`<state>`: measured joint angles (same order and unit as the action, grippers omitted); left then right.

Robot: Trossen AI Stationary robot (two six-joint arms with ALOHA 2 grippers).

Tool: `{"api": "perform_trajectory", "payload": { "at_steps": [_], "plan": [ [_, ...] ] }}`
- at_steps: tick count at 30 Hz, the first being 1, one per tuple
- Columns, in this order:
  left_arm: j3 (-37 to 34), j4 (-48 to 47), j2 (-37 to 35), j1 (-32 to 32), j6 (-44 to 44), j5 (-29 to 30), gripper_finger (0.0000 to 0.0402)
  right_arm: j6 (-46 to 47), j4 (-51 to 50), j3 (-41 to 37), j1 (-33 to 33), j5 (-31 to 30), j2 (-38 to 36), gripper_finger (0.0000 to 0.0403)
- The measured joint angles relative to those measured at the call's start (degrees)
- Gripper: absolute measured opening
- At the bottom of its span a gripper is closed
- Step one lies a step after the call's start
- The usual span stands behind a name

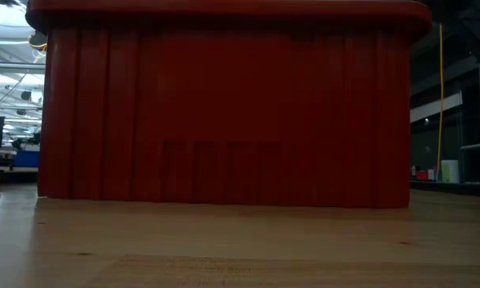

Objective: Pick and place slides into bin
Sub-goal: Put the right black slide into the bin

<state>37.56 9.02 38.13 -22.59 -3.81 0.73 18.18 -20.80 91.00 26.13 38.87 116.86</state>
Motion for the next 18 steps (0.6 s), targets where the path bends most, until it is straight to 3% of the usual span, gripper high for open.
{"api": "perform_trajectory", "payload": {
  "at_steps": [6,18],
  "plan": [
    [0.0,-0.3,0.0,0.0,-1.4,0.0,0.0125,2.7,1.9,-0.1,-0.2,0.6,3.9,0.0017],
    [0.0,-0.3,0.0,0.0,-1.5,1.3,0.0127,2.6,2.3,0.0,0.3,2.8,4.9,0.0017]
  ]
}}
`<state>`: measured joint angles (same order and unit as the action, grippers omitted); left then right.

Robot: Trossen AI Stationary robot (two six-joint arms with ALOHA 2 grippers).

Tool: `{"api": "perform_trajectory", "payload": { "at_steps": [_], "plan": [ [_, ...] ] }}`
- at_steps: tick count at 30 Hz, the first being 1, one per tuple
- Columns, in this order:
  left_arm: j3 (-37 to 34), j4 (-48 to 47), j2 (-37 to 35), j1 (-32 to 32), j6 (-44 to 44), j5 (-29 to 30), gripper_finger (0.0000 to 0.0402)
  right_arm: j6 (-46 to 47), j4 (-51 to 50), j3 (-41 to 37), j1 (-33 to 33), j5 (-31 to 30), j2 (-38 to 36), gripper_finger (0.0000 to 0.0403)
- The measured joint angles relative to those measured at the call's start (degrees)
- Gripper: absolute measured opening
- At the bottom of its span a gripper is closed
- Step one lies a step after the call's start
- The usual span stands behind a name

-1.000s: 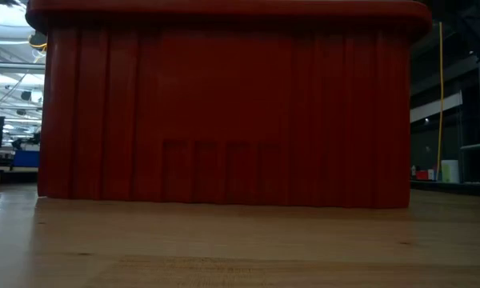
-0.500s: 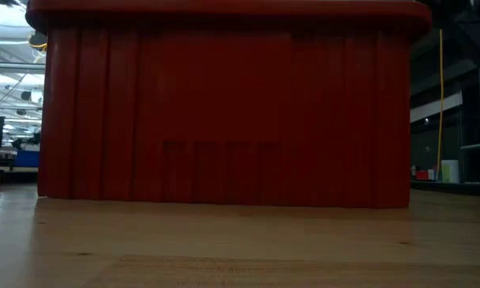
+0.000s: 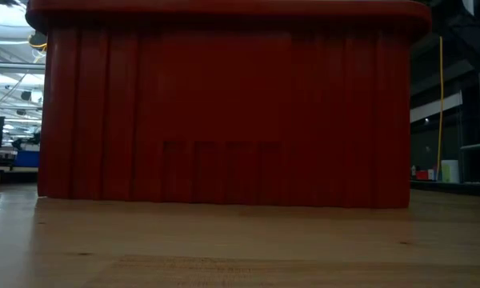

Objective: Pick and place slides into bin
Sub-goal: Put the right black slide into the bin

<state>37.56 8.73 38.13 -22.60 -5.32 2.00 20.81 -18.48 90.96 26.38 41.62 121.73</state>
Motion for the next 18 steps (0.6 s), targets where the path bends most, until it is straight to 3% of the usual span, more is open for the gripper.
{"api": "perform_trajectory", "payload": {
  "at_steps": [18],
  "plan": [
    [0.0,0.0,0.0,0.0,-1.4,0.0,0.0127,12.2,-0.3,0.0,-0.1,0.7,0.1,0.0017]
  ]
}}
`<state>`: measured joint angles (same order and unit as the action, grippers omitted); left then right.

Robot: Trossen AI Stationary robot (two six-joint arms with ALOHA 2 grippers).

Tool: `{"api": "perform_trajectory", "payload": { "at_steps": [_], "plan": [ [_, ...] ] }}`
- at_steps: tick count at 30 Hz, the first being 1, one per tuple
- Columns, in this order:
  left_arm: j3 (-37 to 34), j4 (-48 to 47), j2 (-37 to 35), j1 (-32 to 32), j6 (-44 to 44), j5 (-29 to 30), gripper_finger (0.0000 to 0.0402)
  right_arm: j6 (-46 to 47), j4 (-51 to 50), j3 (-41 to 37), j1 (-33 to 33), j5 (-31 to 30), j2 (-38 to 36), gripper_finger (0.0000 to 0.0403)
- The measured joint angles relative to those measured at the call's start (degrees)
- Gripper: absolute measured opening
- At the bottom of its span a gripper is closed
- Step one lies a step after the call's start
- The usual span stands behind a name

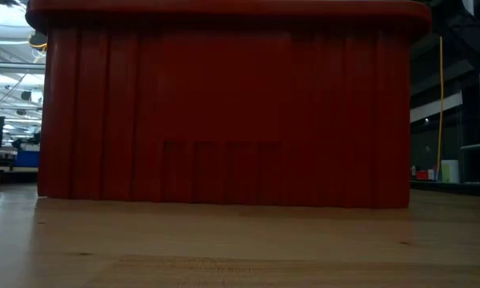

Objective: Pick and place slides into bin
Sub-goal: Put the right black slide into the bin

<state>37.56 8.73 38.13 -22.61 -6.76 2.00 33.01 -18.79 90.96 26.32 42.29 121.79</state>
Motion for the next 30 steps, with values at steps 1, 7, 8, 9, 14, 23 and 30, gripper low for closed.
{"api": "perform_trajectory", "payload": {
  "at_steps": [1,7,8,9,14,23,30],
  "plan": [
    [0.0,0.0,0.0,0.0,0.0,0.0,0.0127,0.4,0.0,0.0,-0.1,0.0,0.0,0.0017],
    [0.0,0.0,0.0,0.0,0.0,0.0,0.0127,1.3,0.2,0.1,0.0,0.1,1.8,0.0017],
    [0.0,0.0,0.0,0.0,0.0,0.0,0.0127,1.4,1.0,0.1,0.0,0.1,2.2,0.0017],
    [0.0,0.0,0.0,0.0,0.0,0.0,0.0127,1.5,1.3,0.1,0.0,0.1,2.7,0.0017],
    [0.0,0.0,0.0,0.0,0.0,0.1,0.0127,1.3,2.3,0.1,0.0,0.2,3.4,0.0017],
    [0.0,0.0,0.0,0.0,0.0,0.2,0.0127,3.2,2.3,0.1,0.0,0.0,3.4,0.0044],
    [0.0,0.0,0.0,0.0,0.0,0.2,0.0127,2.7,2.3,0.0,0.0,-0.2,3.4,0.0049]
  ]
}}
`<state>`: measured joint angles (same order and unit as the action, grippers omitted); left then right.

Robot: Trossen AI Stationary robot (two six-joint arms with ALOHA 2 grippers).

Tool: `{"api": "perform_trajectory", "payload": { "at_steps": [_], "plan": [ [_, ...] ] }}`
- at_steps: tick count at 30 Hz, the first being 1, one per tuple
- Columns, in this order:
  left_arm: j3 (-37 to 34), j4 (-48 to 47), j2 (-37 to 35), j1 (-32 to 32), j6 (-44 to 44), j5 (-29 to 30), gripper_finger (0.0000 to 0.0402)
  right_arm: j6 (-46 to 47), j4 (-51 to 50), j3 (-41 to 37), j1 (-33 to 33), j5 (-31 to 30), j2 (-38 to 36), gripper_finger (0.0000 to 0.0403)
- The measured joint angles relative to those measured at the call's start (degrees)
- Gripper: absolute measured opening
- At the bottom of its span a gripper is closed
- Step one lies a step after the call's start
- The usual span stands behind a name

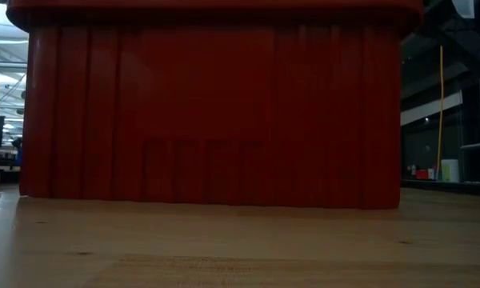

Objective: Pick and place slides into bin
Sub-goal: Put the right black slide into the bin

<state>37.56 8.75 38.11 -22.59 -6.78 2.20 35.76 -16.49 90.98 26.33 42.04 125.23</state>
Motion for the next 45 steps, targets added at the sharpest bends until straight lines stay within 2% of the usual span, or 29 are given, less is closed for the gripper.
{"api": "perform_trajectory", "payload": {
  "at_steps": [26,38,45],
  "plan": [
    [0.0,0.0,0.0,0.0,0.0,0.0,0.0127,-0.2,0.0,0.0,0.0,1.6,-0.3,0.0054],
    [0.0,-2.4,0.0,0.0,0.0,0.0,0.0127,0.2,-0.9,0.0,0.3,1.5,-0.3,0.0135],
    [0.0,-2.5,0.0,0.0,0.0,0.0,0.0127,2.2,-1.4,0.0,0.5,1.6,-0.3,0.0145]
  ]
}}
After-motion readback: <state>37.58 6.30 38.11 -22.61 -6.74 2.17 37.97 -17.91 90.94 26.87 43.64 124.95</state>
